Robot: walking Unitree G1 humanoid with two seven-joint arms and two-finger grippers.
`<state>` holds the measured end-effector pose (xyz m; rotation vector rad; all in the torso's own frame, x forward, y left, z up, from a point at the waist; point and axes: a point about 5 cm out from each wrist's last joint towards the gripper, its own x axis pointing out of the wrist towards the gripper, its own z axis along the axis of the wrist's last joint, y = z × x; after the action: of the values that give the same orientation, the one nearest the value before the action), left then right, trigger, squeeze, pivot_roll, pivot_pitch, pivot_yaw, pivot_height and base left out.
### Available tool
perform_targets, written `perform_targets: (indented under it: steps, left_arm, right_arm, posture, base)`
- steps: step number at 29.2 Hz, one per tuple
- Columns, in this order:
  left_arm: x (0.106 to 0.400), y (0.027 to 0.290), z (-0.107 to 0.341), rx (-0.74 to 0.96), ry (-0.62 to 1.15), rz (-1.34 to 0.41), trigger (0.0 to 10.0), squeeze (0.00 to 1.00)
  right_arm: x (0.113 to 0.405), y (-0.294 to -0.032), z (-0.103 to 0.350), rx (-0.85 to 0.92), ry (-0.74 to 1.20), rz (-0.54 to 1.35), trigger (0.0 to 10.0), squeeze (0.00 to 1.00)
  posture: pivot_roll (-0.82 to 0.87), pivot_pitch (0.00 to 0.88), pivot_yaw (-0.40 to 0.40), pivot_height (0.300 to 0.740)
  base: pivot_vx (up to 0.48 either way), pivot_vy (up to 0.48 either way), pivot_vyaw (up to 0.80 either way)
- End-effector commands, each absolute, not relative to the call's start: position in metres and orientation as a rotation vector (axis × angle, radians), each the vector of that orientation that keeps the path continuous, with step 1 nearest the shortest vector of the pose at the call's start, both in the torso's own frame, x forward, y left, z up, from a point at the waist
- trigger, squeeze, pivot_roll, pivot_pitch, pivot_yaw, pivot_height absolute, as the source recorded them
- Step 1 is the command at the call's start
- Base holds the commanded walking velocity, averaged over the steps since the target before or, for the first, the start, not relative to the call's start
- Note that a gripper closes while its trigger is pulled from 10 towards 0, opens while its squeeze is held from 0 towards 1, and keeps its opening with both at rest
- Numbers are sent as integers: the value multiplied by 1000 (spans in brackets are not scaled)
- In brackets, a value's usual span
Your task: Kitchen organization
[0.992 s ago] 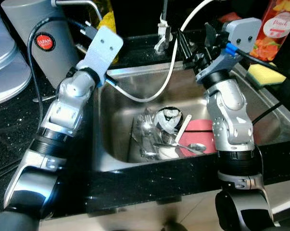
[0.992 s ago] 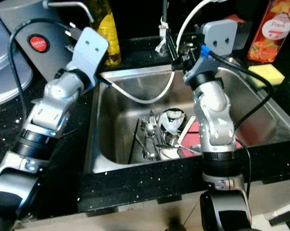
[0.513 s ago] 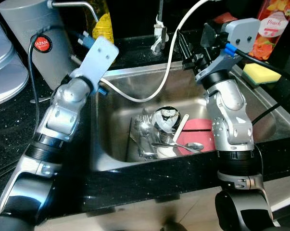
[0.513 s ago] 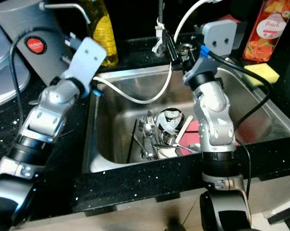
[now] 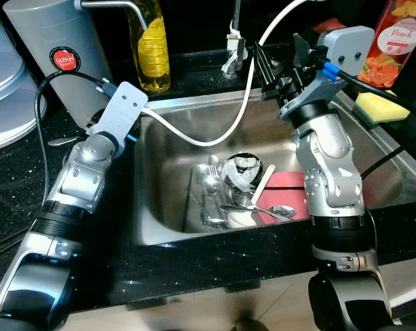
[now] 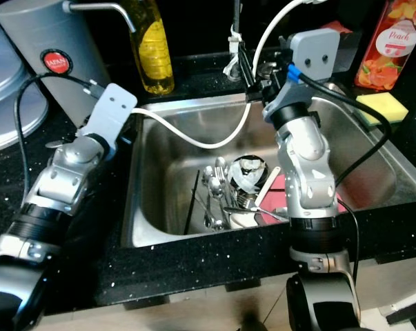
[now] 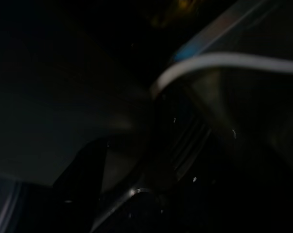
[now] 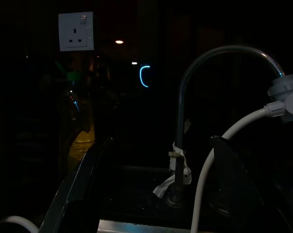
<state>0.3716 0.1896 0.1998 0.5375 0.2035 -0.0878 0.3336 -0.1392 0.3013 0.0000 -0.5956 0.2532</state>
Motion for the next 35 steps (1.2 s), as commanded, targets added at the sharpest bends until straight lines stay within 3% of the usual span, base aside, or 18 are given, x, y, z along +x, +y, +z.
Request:
perform_targets:
  steps: [1, 7, 9, 10, 11, 12, 13, 26, 35]
  left_arm:
    - [374, 195, 198, 496, 224, -68, 10000, 0]
    - [381, 194, 194, 504, 229, -82, 10000, 0]
    - [383, 195, 194, 510, 231, -77, 9490, 0]
    - [384, 197, 193, 515, 234, -61, 7725, 0]
    - [386, 199, 192, 508, 242, -45, 1529, 0]
    - [386, 199, 192, 508, 242, -45, 1529, 0]
    - [387, 201, 190, 502, 251, -28, 0, 0]
    - [387, 206, 184, 392, 263, 23, 0, 0]
    - [386, 193, 212, 381, 129, 11, 0, 0]
  right_arm:
    - [334, -137, 302, 3, -593, 264, 10000, 0]
    - [334, -136, 302, 3, -594, 265, 10000, 0]
    - [334, -136, 302, 3, -594, 265, 10000, 0]
    - [334, -136, 302, 2, -594, 264, 10000, 0]
    - [333, -136, 302, 2, -594, 264, 10000, 0]
    - [333, -136, 302, 2, -594, 264, 10000, 0]
    - [333, -136, 302, 1, -593, 263, 10000, 0]
    - [333, -137, 301, 1, -591, 264, 10000, 0]
    - [334, -136, 301, 3, -589, 269, 10000, 0]
  posture:
    - [-71, 61, 53, 740]
    - [-75, 63, 53, 740]
    - [-75, 63, 53, 740]
    - [-76, 64, 53, 740]
    - [-78, 65, 55, 740]
    - [-78, 65, 55, 740]
    - [-79, 65, 55, 740]
    - [-75, 69, 51, 740]
    - [-73, 70, 49, 740]
  base:
    - [0, 0, 0]
    - [0, 0, 0]
    - [0, 0, 0]
    - [0, 0, 0]
    - [0, 0, 0]
    - [0, 0, 0]
    - [0, 0, 0]
    - [0, 0, 0]
    - [0, 0, 0]
